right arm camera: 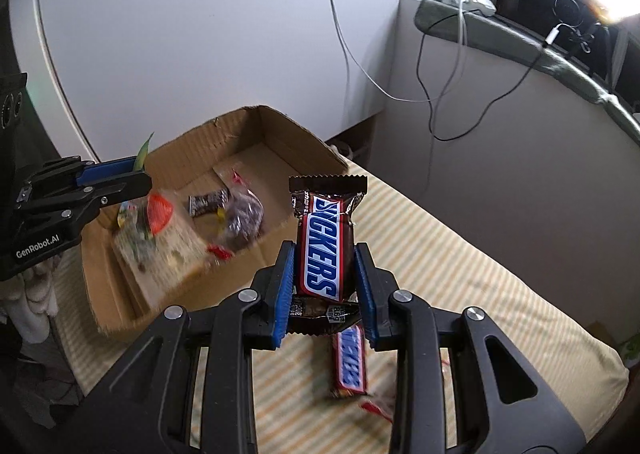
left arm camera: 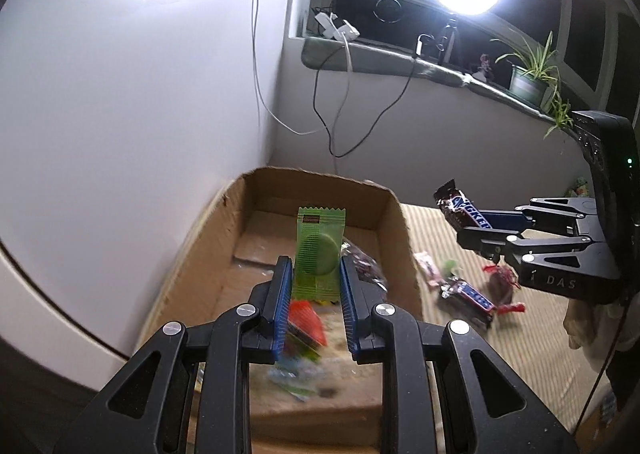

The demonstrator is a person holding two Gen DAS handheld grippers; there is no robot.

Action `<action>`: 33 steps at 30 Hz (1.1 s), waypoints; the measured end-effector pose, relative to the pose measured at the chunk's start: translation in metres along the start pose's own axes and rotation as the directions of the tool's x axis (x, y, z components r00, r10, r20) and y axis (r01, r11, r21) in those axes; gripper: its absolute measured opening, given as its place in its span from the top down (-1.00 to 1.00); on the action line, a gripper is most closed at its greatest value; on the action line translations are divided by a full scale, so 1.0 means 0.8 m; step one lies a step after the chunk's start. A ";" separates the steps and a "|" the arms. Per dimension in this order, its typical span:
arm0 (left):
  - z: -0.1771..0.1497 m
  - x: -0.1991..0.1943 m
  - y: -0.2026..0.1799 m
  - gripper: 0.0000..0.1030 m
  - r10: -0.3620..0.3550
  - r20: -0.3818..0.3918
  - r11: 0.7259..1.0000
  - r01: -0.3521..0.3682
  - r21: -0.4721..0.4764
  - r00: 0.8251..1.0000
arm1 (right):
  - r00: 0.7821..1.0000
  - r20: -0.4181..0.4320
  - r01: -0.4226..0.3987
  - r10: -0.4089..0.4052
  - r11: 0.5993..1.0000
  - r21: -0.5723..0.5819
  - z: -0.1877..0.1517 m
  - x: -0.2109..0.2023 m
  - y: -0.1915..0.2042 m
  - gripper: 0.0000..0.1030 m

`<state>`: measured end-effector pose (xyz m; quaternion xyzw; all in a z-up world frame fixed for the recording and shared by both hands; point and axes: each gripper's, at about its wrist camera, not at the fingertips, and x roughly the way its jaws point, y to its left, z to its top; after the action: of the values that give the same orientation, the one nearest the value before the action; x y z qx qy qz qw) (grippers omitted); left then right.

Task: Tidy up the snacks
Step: 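Carry both snacks into the box and open both grippers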

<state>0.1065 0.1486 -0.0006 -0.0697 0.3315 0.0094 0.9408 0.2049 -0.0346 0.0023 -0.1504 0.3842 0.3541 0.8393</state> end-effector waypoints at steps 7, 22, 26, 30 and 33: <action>0.014 0.013 0.008 0.58 0.022 -0.002 1.000 -0.022 0.010 1.000 | 1.000 -0.004 -0.020 0.020 1.000 -0.010 0.028 0.030 0.011 0.42; 0.025 0.030 0.011 0.58 0.042 -0.017 0.999 -0.041 0.017 0.999 | 0.998 -0.030 -0.057 0.057 0.998 -0.014 0.057 0.077 0.027 0.42; 0.025 0.031 0.013 0.57 0.047 -0.021 0.999 -0.046 0.014 0.999 | 0.998 -0.035 -0.061 0.061 0.998 -0.014 0.059 0.083 0.030 0.42; 0.025 0.032 0.014 0.57 0.057 -0.024 0.998 -0.057 0.008 0.998 | 0.998 -0.036 -0.059 0.058 0.998 -0.016 0.059 0.084 0.031 0.42; 0.024 0.033 0.016 0.28 0.066 -0.026 0.998 -0.066 0.001 0.998 | 0.998 -0.027 -0.051 0.050 0.998 -0.022 0.059 0.081 0.032 0.41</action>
<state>0.1386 0.1631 -0.0037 -0.0588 0.3457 0.0393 0.9357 0.2416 0.0392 -0.0152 -0.1551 0.3949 0.3775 0.8231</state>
